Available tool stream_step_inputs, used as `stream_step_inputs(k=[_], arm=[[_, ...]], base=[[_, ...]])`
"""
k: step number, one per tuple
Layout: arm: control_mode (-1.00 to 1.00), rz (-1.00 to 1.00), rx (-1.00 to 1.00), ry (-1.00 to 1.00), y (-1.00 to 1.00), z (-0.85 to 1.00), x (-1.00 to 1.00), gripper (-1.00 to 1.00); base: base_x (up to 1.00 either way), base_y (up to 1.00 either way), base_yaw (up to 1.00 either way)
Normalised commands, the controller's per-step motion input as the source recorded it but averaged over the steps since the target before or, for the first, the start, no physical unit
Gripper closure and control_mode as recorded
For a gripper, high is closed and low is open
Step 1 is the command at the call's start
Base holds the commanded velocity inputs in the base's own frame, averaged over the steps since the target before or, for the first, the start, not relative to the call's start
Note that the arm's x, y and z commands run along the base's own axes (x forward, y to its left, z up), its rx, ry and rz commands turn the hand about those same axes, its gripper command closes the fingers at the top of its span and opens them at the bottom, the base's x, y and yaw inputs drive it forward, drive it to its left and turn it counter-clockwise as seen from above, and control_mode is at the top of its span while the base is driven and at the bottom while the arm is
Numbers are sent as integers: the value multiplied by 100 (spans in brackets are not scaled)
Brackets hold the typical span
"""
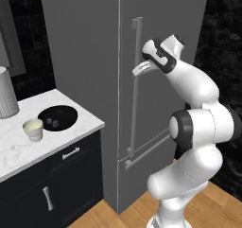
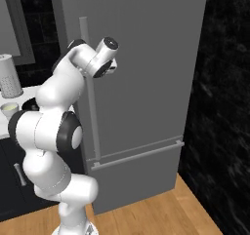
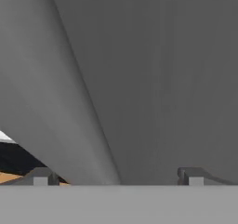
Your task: Grab a lemon wedge from the fridge and one ice cube from the ice bowl, and put them in the glass of lemonade.
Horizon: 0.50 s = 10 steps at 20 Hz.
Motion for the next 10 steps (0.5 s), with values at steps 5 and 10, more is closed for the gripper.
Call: stream_step_inputs(k=[5, 10], arm=[[-100, 0, 16, -17, 0, -44, 2, -100], [-100, 0, 8, -7, 10, -15, 2, -100]], base=[[0, 0, 0], [0, 0, 0]])
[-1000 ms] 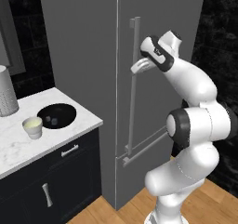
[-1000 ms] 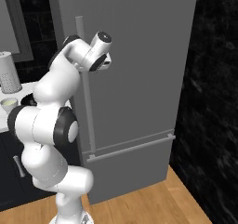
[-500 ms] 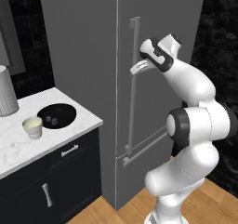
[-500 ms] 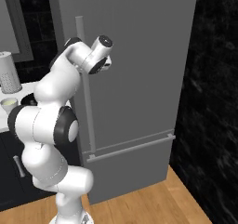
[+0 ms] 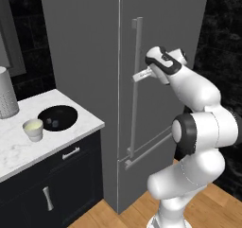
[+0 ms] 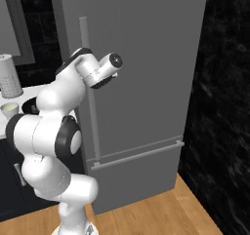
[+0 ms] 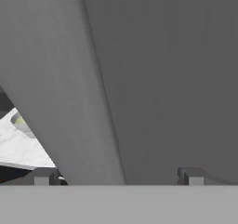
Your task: Grab a lemon wedge from the fridge and one ice cube from the ice bowl, and put them in the glass of lemonade.
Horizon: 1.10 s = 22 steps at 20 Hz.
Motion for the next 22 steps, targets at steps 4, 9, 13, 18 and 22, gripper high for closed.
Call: stream_step_inputs(k=[4, 9, 13, 18, 22], arm=[[-100, 0, 0, 0, 29, 0, 7, -100], [-100, 0, 0, 0, 37, 0, 11, -100], [-100, 0, 0, 0, 46, 0, 5, 100], [-100, 0, -1, 1, 27, 3, 4, 100], [-100, -4, -1, 1, 2, 14, 5, 100]], base=[[0, 0, 0], [0, 0, 0], [0, 0, 0], [0, 0, 0], [0, 0, 0]])
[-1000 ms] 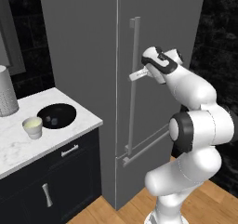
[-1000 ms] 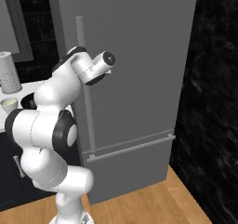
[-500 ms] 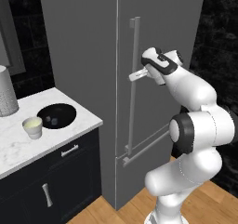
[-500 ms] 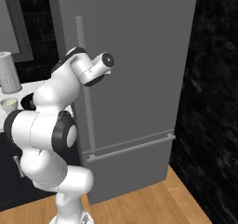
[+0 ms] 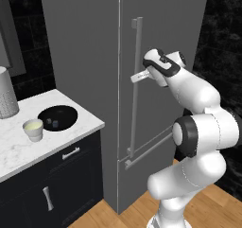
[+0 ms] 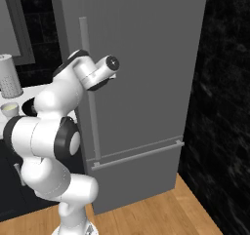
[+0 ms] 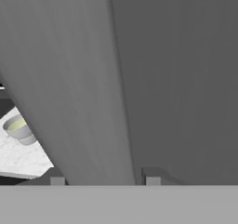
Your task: Grab a lemon wedge from the fridge and one ice cube from the ice bowl, and put them in the glass of lemonade.
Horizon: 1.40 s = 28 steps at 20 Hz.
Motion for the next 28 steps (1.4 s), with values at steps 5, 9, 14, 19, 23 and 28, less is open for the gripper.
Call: stream_step_inputs(k=[5, 9, 14, 19, 23, 28], arm=[[-100, -12, 0, 0, -12, 16, 8, 100], [-100, -18, 0, -3, -43, 23, 0, 100], [-100, -19, 1, -1, -62, 29, 0, 100], [-100, -17, 3, 0, -86, 36, 1, 100], [-100, -9, 11, 0, -100, 24, 0, 100], [-100, -6, 13, -2, -100, 23, 0, 100]], base=[[0, 0, 0], [0, 0, 0], [0, 0, 0], [0, 0, 0], [0, 0, 0], [0, 0, 0]])
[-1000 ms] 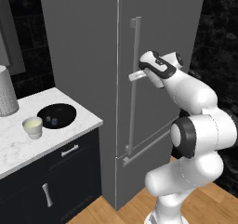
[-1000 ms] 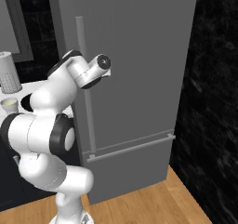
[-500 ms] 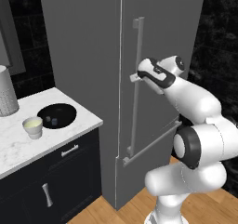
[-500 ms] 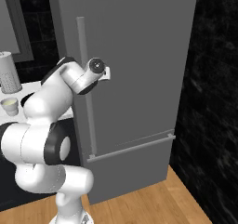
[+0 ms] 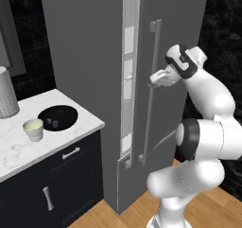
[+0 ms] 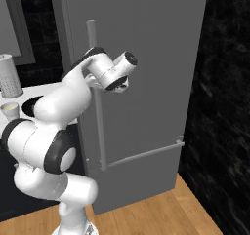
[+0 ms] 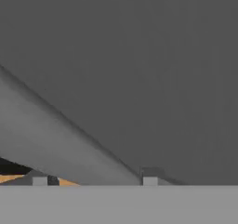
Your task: Grab a lemon wedge from the fridge and one ice cube from the ice bowl, and put them in the glass of lemonade.
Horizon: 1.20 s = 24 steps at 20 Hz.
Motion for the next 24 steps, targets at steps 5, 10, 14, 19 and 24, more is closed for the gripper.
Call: stream_step_inputs(k=[5, 10, 14, 19, 24], arm=[[-100, -1, 21, -32, -96, -4, -20, 100], [-100, 0, 23, -66, -41, -32, -50, 100], [-100, -4, 5, -47, -4, 13, -83, 100], [-100, 0, 0, -21, -2, 66, -78, 100], [-100, -4, 1, -31, -14, 86, -71, 100]], base=[[0, 0, 0], [0, 0, 0], [0, 0, 0], [0, 0, 0], [0, 0, 0]])
